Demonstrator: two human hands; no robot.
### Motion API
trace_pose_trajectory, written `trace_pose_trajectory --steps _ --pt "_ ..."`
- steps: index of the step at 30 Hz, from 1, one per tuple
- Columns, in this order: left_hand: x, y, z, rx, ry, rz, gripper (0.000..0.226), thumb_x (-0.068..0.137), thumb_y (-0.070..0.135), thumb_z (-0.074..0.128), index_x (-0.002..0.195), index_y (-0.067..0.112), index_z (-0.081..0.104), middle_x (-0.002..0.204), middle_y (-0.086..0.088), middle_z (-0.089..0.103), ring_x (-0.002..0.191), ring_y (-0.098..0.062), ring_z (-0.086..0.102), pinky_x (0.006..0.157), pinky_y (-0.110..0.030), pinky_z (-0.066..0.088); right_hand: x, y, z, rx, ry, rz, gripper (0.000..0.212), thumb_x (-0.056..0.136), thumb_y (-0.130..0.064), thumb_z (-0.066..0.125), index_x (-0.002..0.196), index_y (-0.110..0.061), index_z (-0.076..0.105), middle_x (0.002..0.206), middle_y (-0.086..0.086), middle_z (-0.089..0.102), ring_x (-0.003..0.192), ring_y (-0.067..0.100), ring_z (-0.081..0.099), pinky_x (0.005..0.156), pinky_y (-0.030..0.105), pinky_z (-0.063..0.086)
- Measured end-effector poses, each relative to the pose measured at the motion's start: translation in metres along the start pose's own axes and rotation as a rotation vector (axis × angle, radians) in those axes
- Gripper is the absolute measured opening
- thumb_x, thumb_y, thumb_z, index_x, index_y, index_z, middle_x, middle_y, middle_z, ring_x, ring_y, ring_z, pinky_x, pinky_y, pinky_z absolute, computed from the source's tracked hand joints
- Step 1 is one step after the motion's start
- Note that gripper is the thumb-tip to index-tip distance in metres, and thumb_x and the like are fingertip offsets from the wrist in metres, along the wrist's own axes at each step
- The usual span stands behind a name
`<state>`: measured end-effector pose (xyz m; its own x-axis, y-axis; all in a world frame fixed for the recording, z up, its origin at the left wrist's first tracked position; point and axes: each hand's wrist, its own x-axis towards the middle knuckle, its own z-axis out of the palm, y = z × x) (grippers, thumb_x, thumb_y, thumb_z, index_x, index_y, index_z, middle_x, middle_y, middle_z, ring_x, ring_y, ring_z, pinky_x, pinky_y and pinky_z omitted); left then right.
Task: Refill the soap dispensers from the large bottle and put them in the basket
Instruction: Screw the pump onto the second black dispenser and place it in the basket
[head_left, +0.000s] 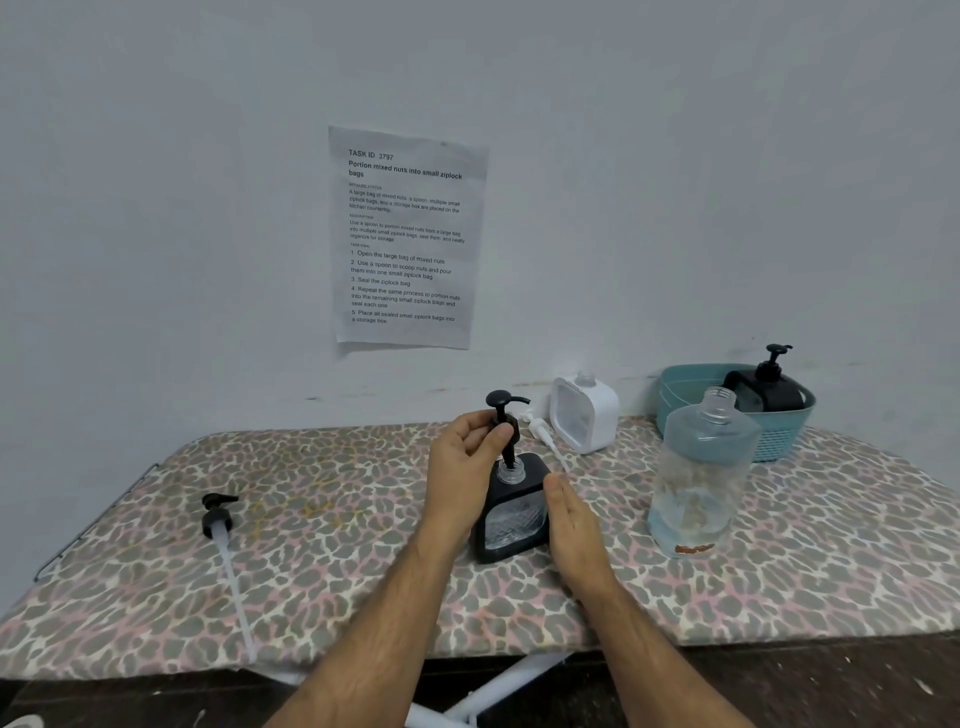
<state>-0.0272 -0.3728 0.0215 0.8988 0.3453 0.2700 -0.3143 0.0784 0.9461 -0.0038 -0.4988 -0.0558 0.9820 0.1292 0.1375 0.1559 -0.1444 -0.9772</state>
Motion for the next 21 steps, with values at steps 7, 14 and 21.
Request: trace_pose_trajectory --steps 7,14,21 --pt "-0.004 -0.024 -0.01 0.149 -0.05 -0.074 0.02 0.091 0.013 0.069 0.11 0.013 0.067 0.1 -0.004 0.076 0.091 -0.014 0.073 0.075 -0.021 0.056 0.005 0.012 0.003 0.024 0.008 -0.052 0.042 0.093 -0.06 0.033 0.107 -0.036 0.065 0.102 -0.015 0.07 0.094 -0.005 0.064 0.083 0.017 0.048" --pt "0.002 -0.024 -0.02 0.375 -0.095 -0.02 0.019 0.083 0.019 0.077 0.102 0.019 0.075 0.097 0.008 0.076 0.094 -0.007 0.071 0.088 -0.03 0.056 0.007 0.014 0.003 0.05 0.002 -0.052 0.041 0.093 -0.06 0.036 0.108 -0.036 0.065 0.105 -0.014 0.07 0.098 -0.001 0.064 0.089 0.023 0.05" --pt "0.006 -0.019 -0.026 0.588 -0.152 0.063 0.019 0.087 0.027 0.073 0.105 0.022 0.076 0.109 0.007 0.07 0.106 -0.008 0.062 0.098 -0.035 0.048 0.007 0.013 0.002 0.062 -0.011 -0.034 0.028 0.099 -0.051 0.039 0.103 -0.039 0.064 0.104 -0.016 0.069 0.096 -0.007 0.063 0.082 0.011 0.045"
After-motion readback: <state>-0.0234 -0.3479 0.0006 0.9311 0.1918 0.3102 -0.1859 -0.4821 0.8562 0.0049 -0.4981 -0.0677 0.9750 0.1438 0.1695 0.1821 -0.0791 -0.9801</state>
